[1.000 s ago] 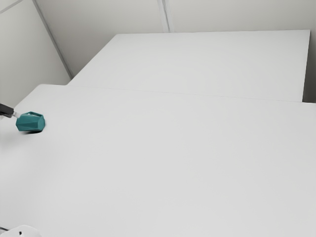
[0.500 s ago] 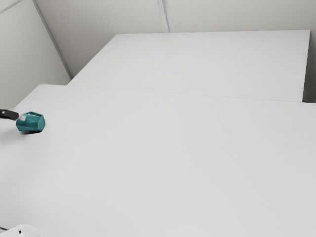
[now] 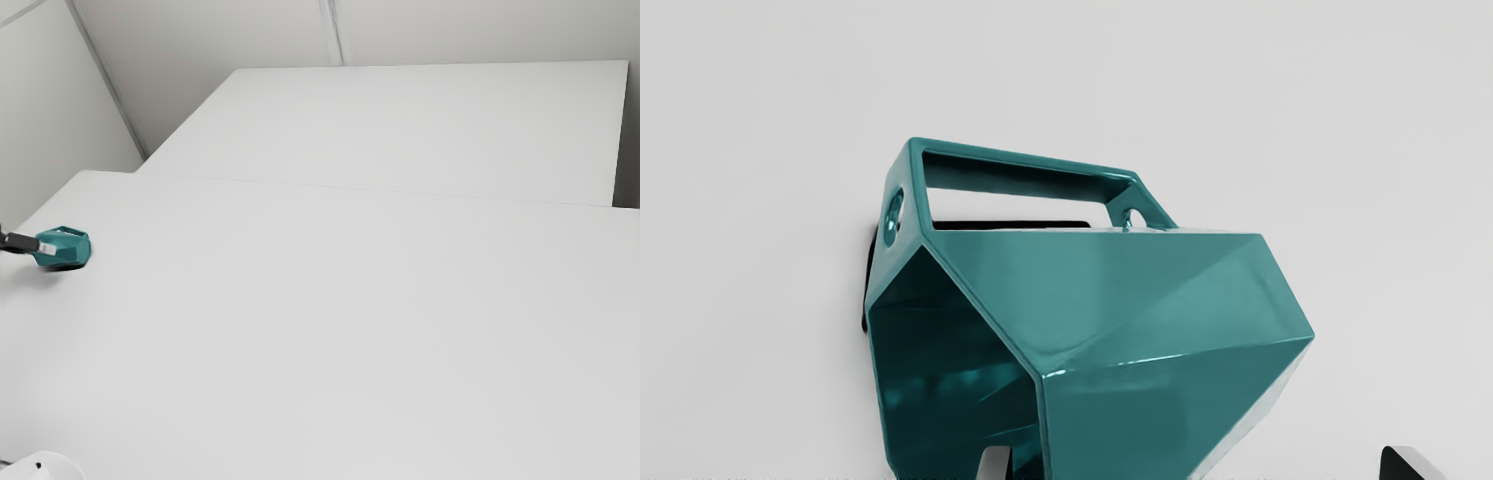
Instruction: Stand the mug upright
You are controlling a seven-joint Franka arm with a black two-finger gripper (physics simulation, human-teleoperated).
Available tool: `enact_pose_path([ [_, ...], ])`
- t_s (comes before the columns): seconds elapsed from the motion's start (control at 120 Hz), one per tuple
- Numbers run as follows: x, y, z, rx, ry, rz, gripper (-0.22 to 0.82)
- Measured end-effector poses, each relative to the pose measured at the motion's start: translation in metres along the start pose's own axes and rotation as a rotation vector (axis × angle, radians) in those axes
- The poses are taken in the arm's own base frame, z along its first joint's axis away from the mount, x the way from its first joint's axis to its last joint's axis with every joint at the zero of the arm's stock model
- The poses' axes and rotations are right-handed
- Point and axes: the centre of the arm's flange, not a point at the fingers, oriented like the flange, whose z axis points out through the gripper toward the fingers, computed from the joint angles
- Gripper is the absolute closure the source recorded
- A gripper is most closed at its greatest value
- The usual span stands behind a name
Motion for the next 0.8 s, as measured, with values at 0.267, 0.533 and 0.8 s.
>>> enact_pose_path([
  [0.267, 0.002, 0.006, -0.005, -0.053, 0.018, 0.014, 0.1],
  [0.533, 0.008, 0.01, -0.004, -0.066, 0.03, 0.034, 0.51],
  [0.8, 0.018, 0.017, -0.001, -0.086, 0.044, 0.058, 0.72],
])
